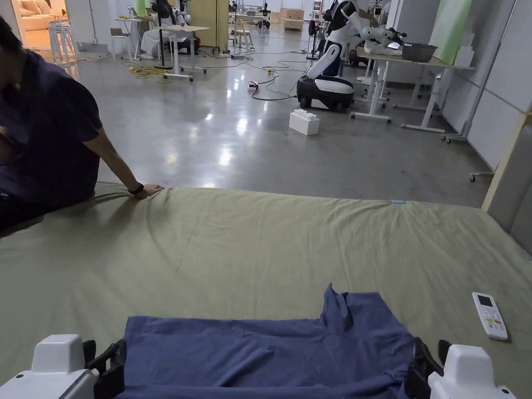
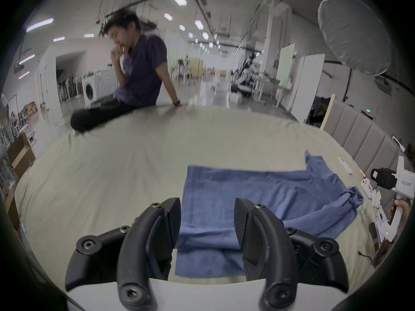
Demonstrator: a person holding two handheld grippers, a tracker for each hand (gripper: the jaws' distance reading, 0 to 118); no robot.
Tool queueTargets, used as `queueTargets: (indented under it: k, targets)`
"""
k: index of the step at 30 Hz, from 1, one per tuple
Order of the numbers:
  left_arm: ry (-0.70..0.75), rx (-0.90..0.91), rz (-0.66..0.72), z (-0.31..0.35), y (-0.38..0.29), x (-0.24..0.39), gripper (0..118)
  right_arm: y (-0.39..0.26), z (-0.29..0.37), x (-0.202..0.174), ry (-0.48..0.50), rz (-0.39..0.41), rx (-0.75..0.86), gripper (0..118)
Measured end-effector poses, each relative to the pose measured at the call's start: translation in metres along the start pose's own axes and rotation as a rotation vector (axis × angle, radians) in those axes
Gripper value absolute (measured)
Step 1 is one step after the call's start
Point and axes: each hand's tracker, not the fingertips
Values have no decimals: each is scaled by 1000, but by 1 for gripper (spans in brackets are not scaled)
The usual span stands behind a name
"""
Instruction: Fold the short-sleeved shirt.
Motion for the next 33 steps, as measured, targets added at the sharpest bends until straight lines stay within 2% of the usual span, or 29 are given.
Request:
queueTargets:
  k: [1, 2, 3, 4, 5, 6, 8, 9, 12, 13, 14, 20, 26, 28, 29, 30, 32, 33]
  targets:
    - [-2, 25, -4, 9, -1, 4, 49, 2, 8, -4, -2, 1, 11, 56]
    - [-3, 34, -7, 15, -2, 7, 47, 2, 16, -7, -4, 2, 25, 46]
    - [0, 57, -21, 23, -2, 11, 36, 4, 24, -10, -1, 8, 62, 24]
    - [-3, 75, -38, 31, -3, 14, 23, 6, 33, -12, 4, 19, 103, 12]
    - [-10, 87, -48, 38, -3, 17, 15, 8, 41, -15, 6, 25, 129, 10]
    - [-8, 102, -56, 46, -4, 21, 13, 5, 13, -7, 19, -6, 95, 9]
    - [-12, 112, -62, 55, -4, 22, 5, 9, 14, -7, 12, 38, 164, 1]
    - [-11, 121, -59, 61, -4, 23, 5, 5, 37, -15, 1, 42, 95, 1]
    - [0, 94, -60, 68, -7, 19, 2, 5, 31, -15, 7, 35, 95, 0]
    - [10, 69, -58, 69, -10, 16, 2, 8, 62, -23, 5, 41, 112, 0]
    - [22, 45, -51, 67, -14, 11, 2, 8, 63, -25, 5, 41, 110, 0]
    - [4, -221, 59, 28, -36, -29, 1, -5, 50, -30, 17, 47, 37, 0]
    - [17, -468, 129, -35, -52, -54, 2, -19, 49, -20, 12, 23, 21, 0]
    - [12, -525, 137, -59, -55, -56, 10, -22, 44, -19, 8, 25, 3, 0]
    - [24, -522, 138, -67, -56, -56, 18, -25, 50, -16, 6, 24, 3, 0]
    - [32, -532, 137, -75, -56, -56, 35, -27, 49, -14, 4, 25, -6, 0]
    - [48, -557, 133, -91, -61, -54, 58, -32, 47, -11, -5, 29, -27, 0]
    - [61, -589, 123, -98, -64, -53, 63, -35, 48, -8, -7, 28, -35, 0]
